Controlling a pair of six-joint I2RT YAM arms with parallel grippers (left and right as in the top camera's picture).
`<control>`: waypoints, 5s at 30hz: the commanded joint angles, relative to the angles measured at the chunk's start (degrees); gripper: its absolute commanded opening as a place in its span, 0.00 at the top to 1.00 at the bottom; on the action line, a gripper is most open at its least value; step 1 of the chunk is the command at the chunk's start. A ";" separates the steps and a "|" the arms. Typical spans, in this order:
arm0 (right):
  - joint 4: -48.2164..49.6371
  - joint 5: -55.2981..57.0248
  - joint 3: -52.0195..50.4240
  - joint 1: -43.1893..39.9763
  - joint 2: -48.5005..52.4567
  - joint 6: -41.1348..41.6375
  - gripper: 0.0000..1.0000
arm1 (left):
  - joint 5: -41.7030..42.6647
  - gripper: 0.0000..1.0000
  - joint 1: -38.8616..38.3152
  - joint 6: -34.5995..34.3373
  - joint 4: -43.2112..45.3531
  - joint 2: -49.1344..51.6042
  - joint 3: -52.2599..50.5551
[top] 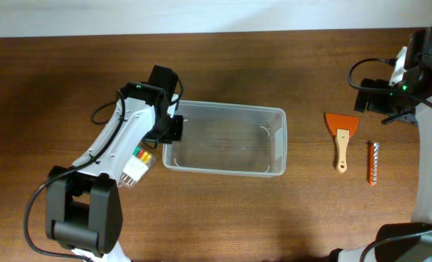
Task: Pack container
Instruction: 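Drag the clear container with the left gripper toward table center, then release the container and move the left gripper to the red pliers, then grasp the red-handled pliers with the left gripper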
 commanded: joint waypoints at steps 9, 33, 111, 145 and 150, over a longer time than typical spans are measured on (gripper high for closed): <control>0.00 0.87 1.51 -0.09 -1.55 0.81 0.02 | 0.44 0.65 -0.17 0.72 -0.09 -1.18 -4.20; -0.02 0.85 1.51 -0.09 -1.55 0.81 0.01 | -14.19 0.01 2.49 12.98 -14.12 -4.39 25.07; 0.00 -1.07 1.51 -0.09 -1.55 0.79 0.01 | 2.62 0.00 32.48 27.63 19.50 9.64 -9.33; -0.09 -1.07 1.51 -0.09 -1.55 0.79 0.01 | 2.99 0.71 32.48 27.30 15.69 12.02 -9.33; -0.09 -1.07 1.51 -0.09 -1.55 0.79 0.01 | 2.99 0.80 32.48 27.30 15.69 12.00 -9.33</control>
